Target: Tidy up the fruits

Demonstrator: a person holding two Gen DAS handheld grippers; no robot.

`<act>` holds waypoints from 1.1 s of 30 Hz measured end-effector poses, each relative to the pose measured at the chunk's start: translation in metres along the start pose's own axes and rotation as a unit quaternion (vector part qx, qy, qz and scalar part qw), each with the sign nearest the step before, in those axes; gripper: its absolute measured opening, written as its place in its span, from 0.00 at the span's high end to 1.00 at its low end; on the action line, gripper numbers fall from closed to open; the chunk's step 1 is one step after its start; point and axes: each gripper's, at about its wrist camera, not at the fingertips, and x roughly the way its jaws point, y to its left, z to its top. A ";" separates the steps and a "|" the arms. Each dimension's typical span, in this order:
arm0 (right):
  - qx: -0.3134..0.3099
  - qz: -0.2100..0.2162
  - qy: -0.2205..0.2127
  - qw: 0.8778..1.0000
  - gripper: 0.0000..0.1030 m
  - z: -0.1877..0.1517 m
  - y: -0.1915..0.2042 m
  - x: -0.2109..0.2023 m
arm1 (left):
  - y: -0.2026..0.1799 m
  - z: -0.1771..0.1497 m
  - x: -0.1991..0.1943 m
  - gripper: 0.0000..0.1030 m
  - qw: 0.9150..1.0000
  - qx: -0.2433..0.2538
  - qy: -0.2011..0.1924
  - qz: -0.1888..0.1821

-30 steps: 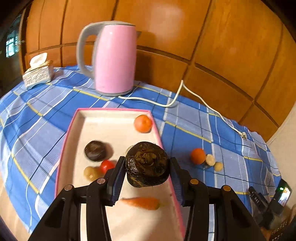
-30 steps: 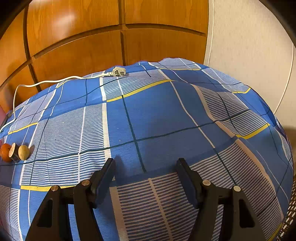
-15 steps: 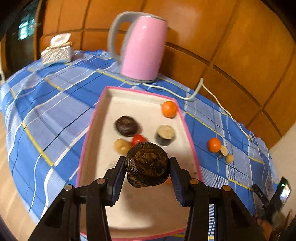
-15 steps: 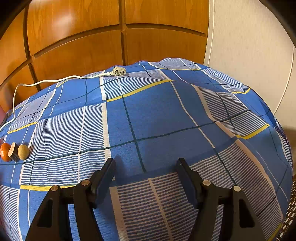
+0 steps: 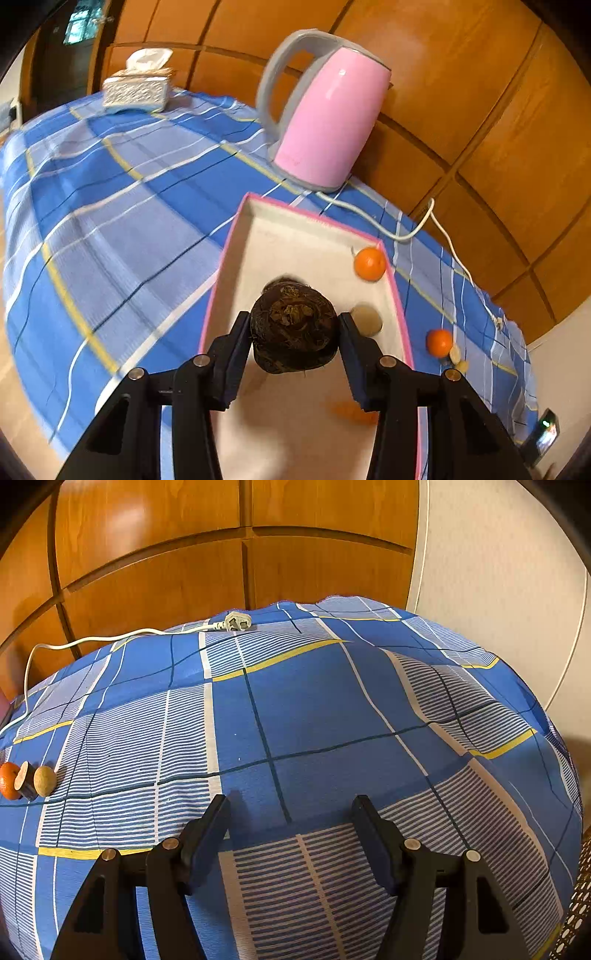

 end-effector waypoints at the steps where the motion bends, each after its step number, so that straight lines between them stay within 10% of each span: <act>1: 0.000 0.000 0.000 1.000 0.33 0.000 0.000 0.000 | -0.004 0.006 0.006 0.54 1.000 0.005 -0.001 0.004; 14: 0.000 -0.001 0.000 1.000 0.33 0.000 0.001 0.000 | -0.021 0.036 0.054 0.49 1.000 0.022 -0.002 0.020; 33: -0.001 -0.001 0.001 1.000 0.33 0.000 0.002 0.000 | 0.000 -0.041 -0.016 0.30 0.995 0.032 -0.029 0.091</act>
